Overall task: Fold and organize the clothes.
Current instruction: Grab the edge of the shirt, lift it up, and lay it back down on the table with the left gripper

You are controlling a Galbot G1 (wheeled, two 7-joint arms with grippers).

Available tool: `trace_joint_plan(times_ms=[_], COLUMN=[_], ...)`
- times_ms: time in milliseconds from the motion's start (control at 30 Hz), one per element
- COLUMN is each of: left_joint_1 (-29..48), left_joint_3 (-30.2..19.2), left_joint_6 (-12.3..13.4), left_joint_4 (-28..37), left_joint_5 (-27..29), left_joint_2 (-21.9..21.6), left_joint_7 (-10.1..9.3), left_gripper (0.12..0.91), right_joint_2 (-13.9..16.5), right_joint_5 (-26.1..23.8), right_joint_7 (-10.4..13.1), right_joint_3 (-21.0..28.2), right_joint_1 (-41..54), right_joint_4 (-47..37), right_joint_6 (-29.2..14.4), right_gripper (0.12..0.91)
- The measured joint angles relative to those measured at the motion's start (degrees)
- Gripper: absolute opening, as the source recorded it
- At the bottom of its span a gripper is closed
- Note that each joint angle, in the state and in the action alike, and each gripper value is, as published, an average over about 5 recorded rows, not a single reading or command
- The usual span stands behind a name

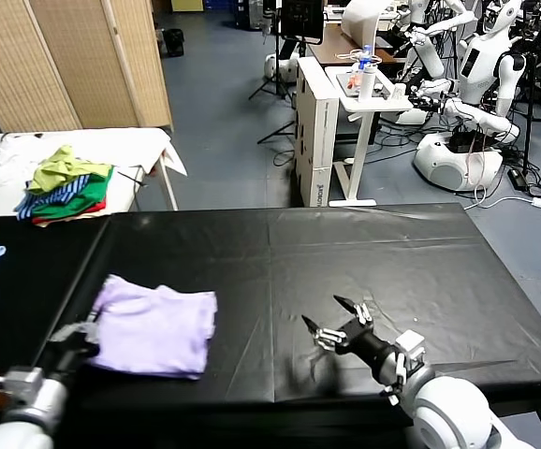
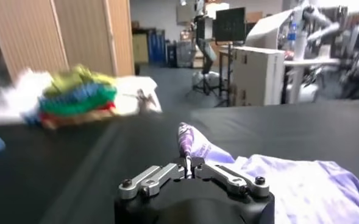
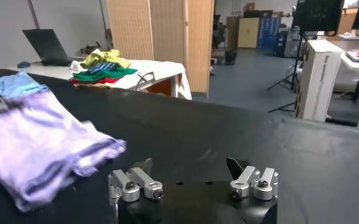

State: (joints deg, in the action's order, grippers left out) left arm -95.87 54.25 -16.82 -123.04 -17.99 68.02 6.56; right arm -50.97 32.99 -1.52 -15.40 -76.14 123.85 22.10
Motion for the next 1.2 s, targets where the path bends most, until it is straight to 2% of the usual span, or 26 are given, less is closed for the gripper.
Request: trace_joint_plan(times_ms=[200, 267, 367, 500, 700, 867, 1000, 1100, 1200], left_joint_1=[-4.88, -5.73, -5.68, -3.86, 0.44, 4.06, 6.13, 6.65, 6.38], left_joint_3=[8.48, 9.84, 9.11, 2.68, -13.79, -25.73, -30.91, -33.11, -34.66], left_joint_6=[0.75, 0.11, -2.28, -5.5, -7.42, -6.49, -5.21, -4.9, -5.05], left_joint_4=[-2.46, -3.59, -6.02, -10.14, -12.66, -10.14, -6.17, -4.22, -3.63], left_joint_5=[1.53, 2.12, 0.7, -4.25, -10.35, -7.64, -3.98, -2.45, -2.11], left_joint_2=[-7.26, -8.03, -7.42, -3.74, 6.01, 13.41, 16.67, 17.41, 17.45], left_joint_7=[-0.46, -1.35, -3.81, -7.34, -10.58, -9.84, -9.62, -9.43, -8.56], left_gripper=[0.181, 0.181, 0.181, 0.181, 0.181, 0.181, 0.186, 0.272, 0.444], right_joint_2=[-0.97, -1.18, -1.31, -1.41, -2.21, -2.72, -2.4, -1.7, -0.93], right_joint_5=[-0.55, -0.86, -1.27, -2.03, -3.29, -3.37, -1.28, 2.21, 7.07], right_joint_7=[0.05, 0.05, 0.07, 0.08, 0.13, 0.33, 0.7, 1.6, 3.13], right_joint_3=[0.6, 0.57, 0.14, -0.67, -1.51, -1.15, -0.41, 0.37, 1.29], right_joint_1=[0.16, -0.18, -0.91, -2.21, -4.3, -4.78, -4.09, -3.06, -1.48], right_joint_4=[-0.61, -0.61, -0.37, 0.26, 0.27, 0.15, 0.31, 0.26, 0.06], right_joint_6=[-0.06, -0.08, -0.09, -0.09, -0.08, 0.44, 1.74, 3.5, 5.51], right_gripper=[0.907, 0.907, 0.907, 0.907, 0.907, 0.907, 0.907, 0.907, 0.907])
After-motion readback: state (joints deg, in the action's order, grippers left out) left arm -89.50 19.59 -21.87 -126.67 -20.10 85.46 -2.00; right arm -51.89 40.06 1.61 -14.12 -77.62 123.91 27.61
